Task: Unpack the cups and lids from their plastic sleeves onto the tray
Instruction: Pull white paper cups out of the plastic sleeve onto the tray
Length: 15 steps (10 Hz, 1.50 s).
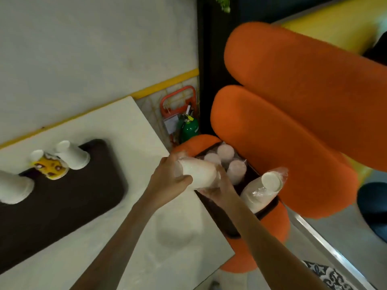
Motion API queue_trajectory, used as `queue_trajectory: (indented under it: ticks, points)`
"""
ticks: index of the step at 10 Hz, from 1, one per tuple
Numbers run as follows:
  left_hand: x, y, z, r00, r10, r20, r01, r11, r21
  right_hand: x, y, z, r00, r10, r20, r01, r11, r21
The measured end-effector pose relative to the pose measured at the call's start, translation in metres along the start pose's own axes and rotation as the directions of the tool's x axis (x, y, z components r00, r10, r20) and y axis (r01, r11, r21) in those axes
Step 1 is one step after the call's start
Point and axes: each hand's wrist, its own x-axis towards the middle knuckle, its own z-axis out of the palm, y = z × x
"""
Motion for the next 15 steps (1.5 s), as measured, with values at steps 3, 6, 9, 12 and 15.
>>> queue_trajectory:
  ticks: [3,6,9,12,15]
  points:
    - [-0.071,-0.085,-0.095,0.937,-0.288,0.196,0.348,0.760,-0.549,-0.088,0.009,0.160,0.970,-0.216,0.109,0.241,0.899,-0.366]
    - [-0.092,-0.188,-0.155,0.942,-0.325,0.081,0.289,0.665,-0.689,-0.107,0.089,0.278,0.894,-0.173,0.414,0.359,0.830,-0.427]
    - [-0.081,-0.265,-0.188,0.952,-0.268,-0.151,0.113,0.760,-0.640,-0.110,0.133,0.357,0.894,0.020,0.448,0.249,0.809,-0.533]
    - [-0.061,-0.274,-0.187,0.912,-0.408,-0.048,0.064,0.255,-0.965,-0.071,0.181,0.364,0.932,-0.071,0.357,0.170,0.952,-0.253]
    - [-0.045,-0.274,-0.170,0.865,-0.501,-0.015,0.007,0.043,-0.999,-0.044,0.190,0.360,0.940,-0.106,0.326,0.226,0.907,-0.355]
